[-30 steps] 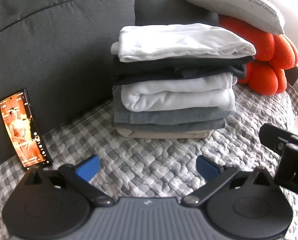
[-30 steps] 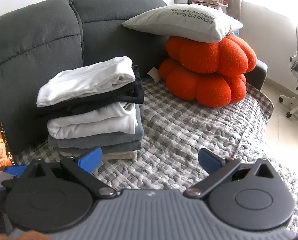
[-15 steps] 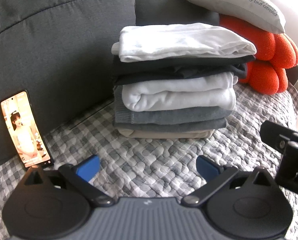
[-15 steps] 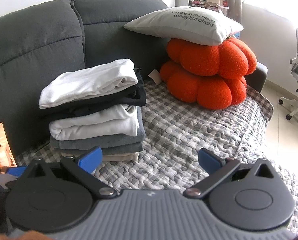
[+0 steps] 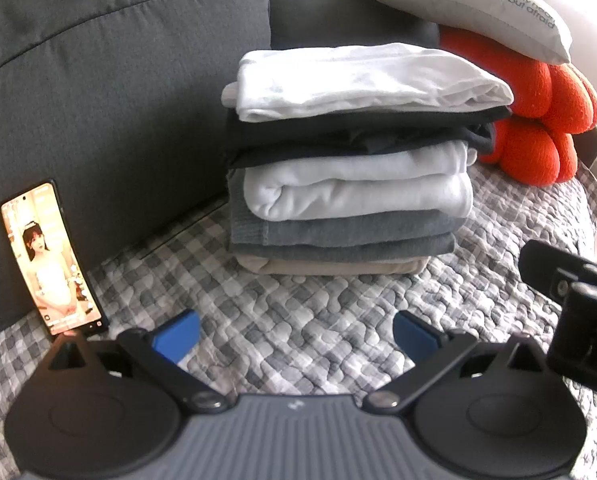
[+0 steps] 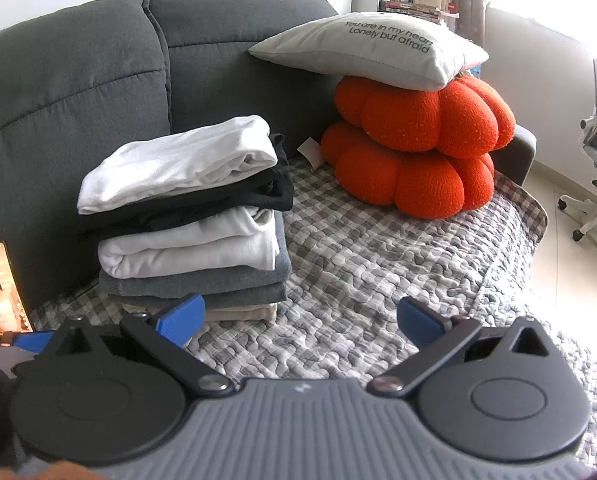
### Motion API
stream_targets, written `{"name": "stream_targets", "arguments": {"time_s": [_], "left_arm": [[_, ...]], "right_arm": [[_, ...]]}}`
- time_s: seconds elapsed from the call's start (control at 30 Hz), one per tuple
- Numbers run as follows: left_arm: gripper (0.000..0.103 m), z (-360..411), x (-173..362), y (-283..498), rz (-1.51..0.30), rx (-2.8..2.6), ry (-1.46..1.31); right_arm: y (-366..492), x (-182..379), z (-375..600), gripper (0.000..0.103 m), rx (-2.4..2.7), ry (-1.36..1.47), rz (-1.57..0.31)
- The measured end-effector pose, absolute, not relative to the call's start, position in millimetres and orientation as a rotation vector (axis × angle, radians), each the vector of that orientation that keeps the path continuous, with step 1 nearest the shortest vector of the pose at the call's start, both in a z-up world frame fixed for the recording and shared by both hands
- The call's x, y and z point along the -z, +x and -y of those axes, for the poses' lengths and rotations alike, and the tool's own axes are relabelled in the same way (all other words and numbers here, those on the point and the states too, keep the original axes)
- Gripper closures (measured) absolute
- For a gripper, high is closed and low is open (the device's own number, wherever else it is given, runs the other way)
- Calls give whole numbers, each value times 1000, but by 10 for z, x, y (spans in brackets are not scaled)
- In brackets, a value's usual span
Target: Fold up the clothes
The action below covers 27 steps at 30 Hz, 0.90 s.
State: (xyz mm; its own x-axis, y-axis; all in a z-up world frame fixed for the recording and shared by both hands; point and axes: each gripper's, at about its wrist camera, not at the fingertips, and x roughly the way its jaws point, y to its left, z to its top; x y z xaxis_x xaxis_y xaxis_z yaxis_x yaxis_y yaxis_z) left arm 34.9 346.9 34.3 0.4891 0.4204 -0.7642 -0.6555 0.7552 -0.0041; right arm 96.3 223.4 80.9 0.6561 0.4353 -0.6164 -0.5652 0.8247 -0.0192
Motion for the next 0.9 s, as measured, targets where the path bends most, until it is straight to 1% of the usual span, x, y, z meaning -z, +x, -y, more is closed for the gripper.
{"name": "stream_targets", "arguments": {"time_s": [0.37,0.53,0.9], "left_arm": [[0,-3305,-451,239,-821,-692,-287],[0,-3079,-587,116,-811,-687,-235],[0,-2642,-652,-245,-808,-660,-199]], "right_arm": [[873,-883,-2072,0,-534,-209,-630],[709,-980,-1876,0,-531,-239,-613],[312,-1219,-1398,0,-570,-276,-556]]}}
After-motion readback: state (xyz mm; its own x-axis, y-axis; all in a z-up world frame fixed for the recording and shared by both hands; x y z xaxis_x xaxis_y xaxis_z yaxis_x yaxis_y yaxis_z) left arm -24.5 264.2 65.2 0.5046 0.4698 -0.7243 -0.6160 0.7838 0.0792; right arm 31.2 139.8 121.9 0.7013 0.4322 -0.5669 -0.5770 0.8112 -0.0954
